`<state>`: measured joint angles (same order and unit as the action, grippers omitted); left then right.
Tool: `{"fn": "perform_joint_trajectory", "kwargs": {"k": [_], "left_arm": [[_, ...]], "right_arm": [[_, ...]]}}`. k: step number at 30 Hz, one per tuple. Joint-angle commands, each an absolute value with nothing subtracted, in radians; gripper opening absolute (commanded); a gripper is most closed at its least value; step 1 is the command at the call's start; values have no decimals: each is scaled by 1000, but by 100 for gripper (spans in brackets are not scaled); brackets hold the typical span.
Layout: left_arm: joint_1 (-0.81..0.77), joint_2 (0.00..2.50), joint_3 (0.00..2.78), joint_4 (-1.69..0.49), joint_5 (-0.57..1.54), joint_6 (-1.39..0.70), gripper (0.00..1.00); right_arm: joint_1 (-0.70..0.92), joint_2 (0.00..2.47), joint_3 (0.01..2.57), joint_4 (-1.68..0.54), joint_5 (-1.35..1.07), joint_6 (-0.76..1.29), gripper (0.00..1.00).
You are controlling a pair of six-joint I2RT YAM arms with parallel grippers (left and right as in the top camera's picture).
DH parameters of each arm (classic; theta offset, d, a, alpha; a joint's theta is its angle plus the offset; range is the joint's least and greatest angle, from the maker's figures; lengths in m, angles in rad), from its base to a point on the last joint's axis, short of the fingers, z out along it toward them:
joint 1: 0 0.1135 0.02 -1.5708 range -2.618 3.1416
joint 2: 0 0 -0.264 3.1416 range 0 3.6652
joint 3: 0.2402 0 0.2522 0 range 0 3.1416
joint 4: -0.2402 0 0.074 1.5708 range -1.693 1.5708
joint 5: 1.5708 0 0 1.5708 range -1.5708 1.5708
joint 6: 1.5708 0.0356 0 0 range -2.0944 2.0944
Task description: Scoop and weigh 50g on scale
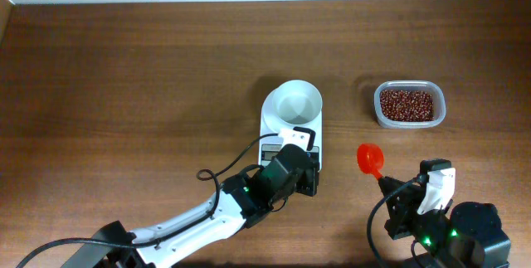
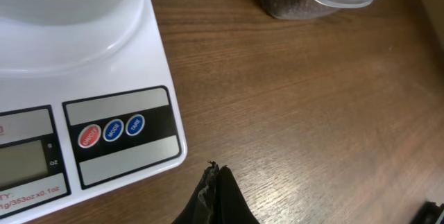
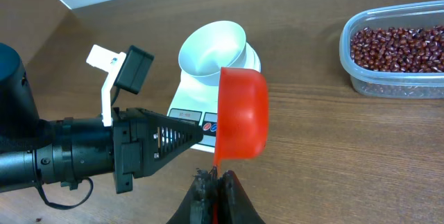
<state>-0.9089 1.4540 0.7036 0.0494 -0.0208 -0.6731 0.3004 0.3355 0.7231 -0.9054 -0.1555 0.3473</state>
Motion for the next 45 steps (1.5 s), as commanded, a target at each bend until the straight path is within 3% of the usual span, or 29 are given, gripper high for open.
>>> {"fn": "perform_joint_trajectory", "kwargs": {"k": [1,9,45], "left_arm": [[-912,1471,709,53,-50,-662,0],[-912,1578,709,120,-49,-740,0],[-912,1629,709,120,-176,-801,0]], "right_arm": [[293,331,743,-902,-146,349,4],[293,331,743,-907,-146,349,4],[293,331,743,-910,-115,348,4]]}}
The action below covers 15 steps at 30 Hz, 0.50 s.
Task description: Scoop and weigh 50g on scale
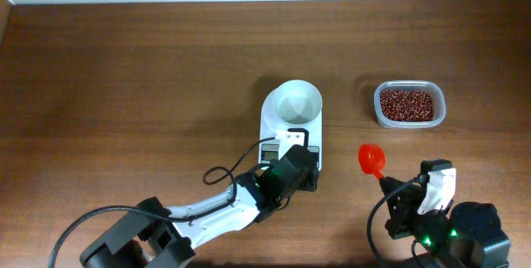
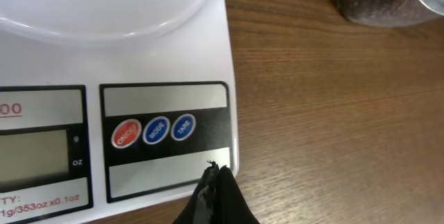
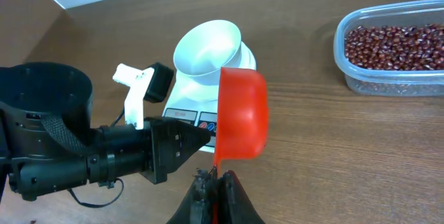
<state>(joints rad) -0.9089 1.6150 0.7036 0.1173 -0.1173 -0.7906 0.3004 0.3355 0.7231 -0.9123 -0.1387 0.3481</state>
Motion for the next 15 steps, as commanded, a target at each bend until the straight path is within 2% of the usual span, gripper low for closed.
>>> {"fn": "perform_joint_trajectory", "kwargs": {"k": [1,11,15], "left_arm": [[-912,1629,709,119,-199,-801,0],[-912,1639,709,112,-322,-826,0],[-911,1662,709,112,-340,-920,0]], "right_arm": [[293,331,743,-910,-115,348,4],[293,331,743,-907,-48,349,4],[293,331,743,-891,-10,348,4]]}}
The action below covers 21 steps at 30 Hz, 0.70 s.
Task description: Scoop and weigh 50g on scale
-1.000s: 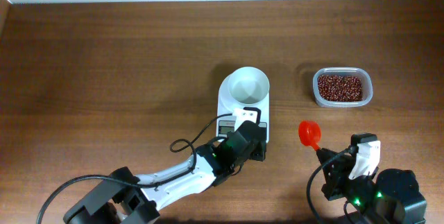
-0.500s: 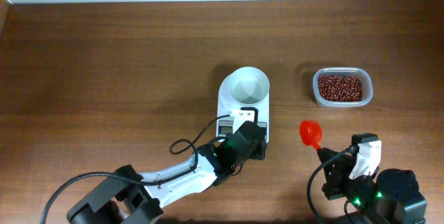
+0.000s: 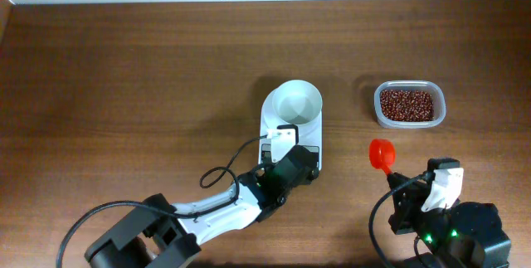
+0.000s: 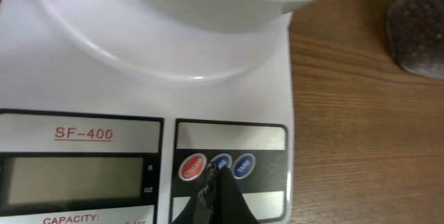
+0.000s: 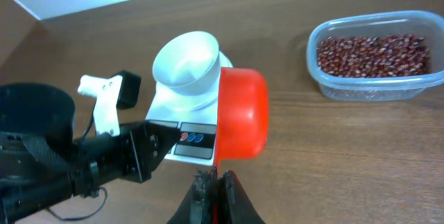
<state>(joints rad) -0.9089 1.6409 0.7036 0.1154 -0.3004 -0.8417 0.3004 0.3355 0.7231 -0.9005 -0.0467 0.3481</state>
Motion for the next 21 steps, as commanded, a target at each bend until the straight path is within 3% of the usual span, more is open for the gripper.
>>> {"fn": "perform_joint_trajectory", "kwargs": {"k": [1,21], "left_arm": [[-911,1662,709,113,-341,-968,0],[-911,1678,709,113,-333,-1010,0]], "right_arm": [[293,331,743,-891,-9,348,4],[293,334,743,-890,-2,349,4]]}}
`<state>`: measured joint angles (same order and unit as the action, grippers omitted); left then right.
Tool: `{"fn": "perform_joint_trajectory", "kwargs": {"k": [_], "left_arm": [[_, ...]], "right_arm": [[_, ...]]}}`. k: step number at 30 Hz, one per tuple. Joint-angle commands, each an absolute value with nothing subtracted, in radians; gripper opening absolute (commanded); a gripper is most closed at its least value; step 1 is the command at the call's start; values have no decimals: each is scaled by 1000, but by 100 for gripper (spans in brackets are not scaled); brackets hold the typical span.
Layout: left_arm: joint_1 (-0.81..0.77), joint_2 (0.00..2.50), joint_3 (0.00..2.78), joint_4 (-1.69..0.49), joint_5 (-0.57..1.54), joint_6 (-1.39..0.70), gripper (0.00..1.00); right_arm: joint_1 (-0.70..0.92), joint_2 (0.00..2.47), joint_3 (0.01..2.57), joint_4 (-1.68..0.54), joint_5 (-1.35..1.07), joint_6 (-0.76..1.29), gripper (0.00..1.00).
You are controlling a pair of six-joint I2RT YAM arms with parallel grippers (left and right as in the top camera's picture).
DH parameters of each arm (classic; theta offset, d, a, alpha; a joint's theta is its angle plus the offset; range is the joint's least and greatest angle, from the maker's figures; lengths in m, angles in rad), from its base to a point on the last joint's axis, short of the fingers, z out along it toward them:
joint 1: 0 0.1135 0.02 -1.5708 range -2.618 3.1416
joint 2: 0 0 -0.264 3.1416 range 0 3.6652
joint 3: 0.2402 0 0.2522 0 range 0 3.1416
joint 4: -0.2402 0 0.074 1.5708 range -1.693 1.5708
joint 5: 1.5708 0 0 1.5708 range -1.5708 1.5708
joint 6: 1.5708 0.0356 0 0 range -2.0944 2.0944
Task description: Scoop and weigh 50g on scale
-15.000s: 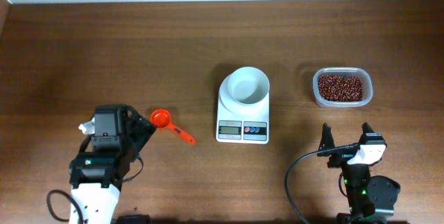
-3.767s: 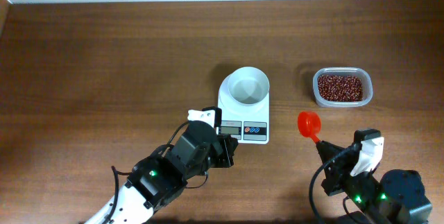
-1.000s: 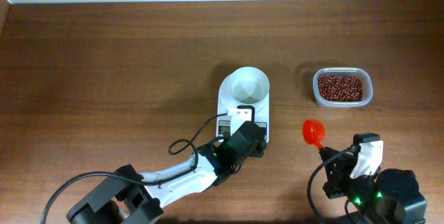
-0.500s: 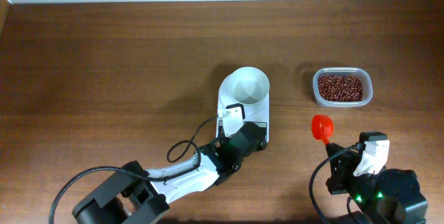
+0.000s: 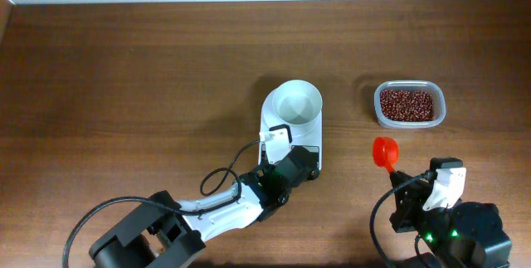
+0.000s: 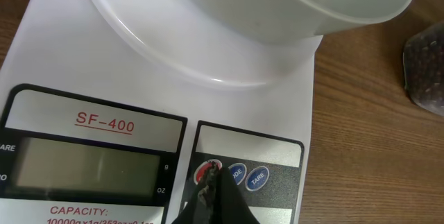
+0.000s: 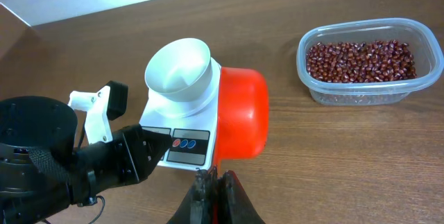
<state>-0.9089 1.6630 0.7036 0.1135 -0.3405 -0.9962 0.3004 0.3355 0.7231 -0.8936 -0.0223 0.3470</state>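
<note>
A white scale (image 5: 289, 145) carries a white empty bowl (image 5: 296, 102). My left gripper (image 6: 210, 171) is shut with nothing in it, and its tip sits on the red button (image 6: 214, 166) of the scale's panel, left of two blue buttons. The display (image 6: 90, 168) is blank. My right gripper (image 7: 214, 176) is shut on the handle of a red scoop (image 7: 239, 116). It holds the scoop (image 5: 384, 150) above the table, right of the scale. The scoop's inside is hidden. A clear tub of red beans (image 5: 408, 104) stands beyond it.
The brown wooden table (image 5: 124, 77) holds nothing else. A pale wall edge runs along the far side. The left arm (image 5: 207, 210) and its cable stretch from the front left to the scale. The right arm's base (image 5: 452, 226) is at the front right.
My left gripper's tip has shifted left from the middle blue button to the red button. My right gripper has carried the scoop slightly farther from the front edge, toward the bean tub.
My shut left gripper was over bare table beside the scale's front right corner, then at the panel's lower edge, then on the buttons, now on the red one. My right gripper kept hold of the red scoop throughout, shifting it right and toward the tub.
</note>
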Motion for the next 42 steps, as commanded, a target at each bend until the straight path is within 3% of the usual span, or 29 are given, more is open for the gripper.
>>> {"fn": "perform_joint_trajectory", "kwargs": {"k": [1,42], "left_arm": [[-911,1682,709,115,-337,-1010,0],[-891,1735,709,149,-366,-1044,0]], "right_arm": [[293,334,743,-890,-2,349,4],[293,335,725,-890,-2,349,4]]}}
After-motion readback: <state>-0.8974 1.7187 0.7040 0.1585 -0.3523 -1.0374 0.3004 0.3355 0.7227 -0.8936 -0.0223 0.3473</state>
